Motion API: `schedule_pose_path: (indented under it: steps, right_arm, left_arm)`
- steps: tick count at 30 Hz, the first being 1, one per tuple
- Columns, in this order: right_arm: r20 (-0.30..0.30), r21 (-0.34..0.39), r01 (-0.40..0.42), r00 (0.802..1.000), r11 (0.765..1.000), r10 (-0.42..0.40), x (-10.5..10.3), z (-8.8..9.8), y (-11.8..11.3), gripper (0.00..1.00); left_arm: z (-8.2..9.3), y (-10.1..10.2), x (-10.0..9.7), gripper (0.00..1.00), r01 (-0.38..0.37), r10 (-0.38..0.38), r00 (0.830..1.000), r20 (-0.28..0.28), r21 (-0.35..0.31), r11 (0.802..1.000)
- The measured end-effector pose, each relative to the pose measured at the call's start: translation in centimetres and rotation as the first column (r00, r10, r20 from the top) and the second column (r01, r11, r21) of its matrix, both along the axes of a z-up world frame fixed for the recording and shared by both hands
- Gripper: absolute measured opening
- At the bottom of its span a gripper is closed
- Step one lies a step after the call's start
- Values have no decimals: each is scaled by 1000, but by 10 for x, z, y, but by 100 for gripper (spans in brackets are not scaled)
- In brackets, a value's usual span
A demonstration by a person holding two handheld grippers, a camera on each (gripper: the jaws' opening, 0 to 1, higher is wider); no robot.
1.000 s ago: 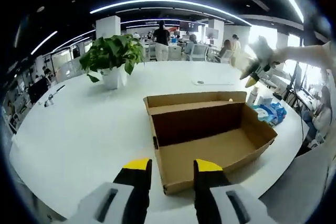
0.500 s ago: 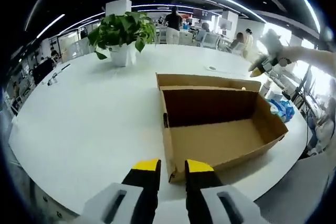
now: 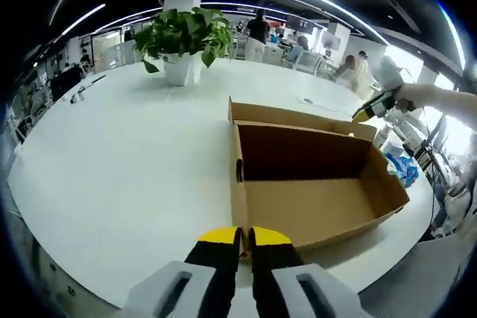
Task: Operate the shoe box by opening the lid, removing the specified soft item, and placing it in the target area until the item is outside and the box remains undamaged.
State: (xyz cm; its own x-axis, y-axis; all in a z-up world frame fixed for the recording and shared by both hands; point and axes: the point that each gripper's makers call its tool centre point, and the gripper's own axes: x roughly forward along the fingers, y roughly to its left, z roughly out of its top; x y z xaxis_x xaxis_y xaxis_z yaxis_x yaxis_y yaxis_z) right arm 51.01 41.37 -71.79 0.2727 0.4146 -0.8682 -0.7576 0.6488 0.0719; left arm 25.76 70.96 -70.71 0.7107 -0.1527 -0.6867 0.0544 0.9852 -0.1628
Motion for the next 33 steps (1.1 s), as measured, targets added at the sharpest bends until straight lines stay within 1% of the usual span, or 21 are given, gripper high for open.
schedule_pose_path:
  steps: [3,6,8,13,17,22,25,29,31,33]
  right_arm:
    - [9,3,12,1000,1000,-12,3,0,-1,19]
    - [13,19,20,1000,1000,-20,3,8,-2,21]
    - [15,25,27,1000,999,-27,5,10,-3,21]
    - [-11,58,59,998,997,-58,3,8,2,21]
    - [-32,71,77,997,995,-75,1,3,7,21]
    - [-70,67,93,994,993,-88,-2,-9,14,20]
    - [-101,78,131,987,988,-123,-3,-13,18,18]
    - [-134,71,176,977,982,-165,-7,-19,20,14]
    - [-147,76,191,973,979,-178,-8,-20,22,9]
    - [-140,67,207,971,976,-196,-6,-21,21,8]
  left_arm:
    - [0,0,0,5,-2,2,1000,1,0,1000]
    - [0,-1,0,5,0,0,1000,0,5,1000]
    - [0,-2,0,5,0,0,1000,0,7,1000]
    - [0,-2,-1,5,1,-1,1000,0,7,1000]
    - [0,-3,-1,5,1,-1,1000,2,11,1000]
    - [0,-3,-1,4,-2,2,1000,3,7,1000]
    - [0,-3,-1,4,-4,4,1000,5,5,1000]
    - [1,-3,-1,4,-8,8,1000,5,-1,1000]
    - [0,-3,-1,4,-11,11,1000,6,-4,1000]
    - [0,-3,-1,4,-13,13,1000,8,-7,1000]
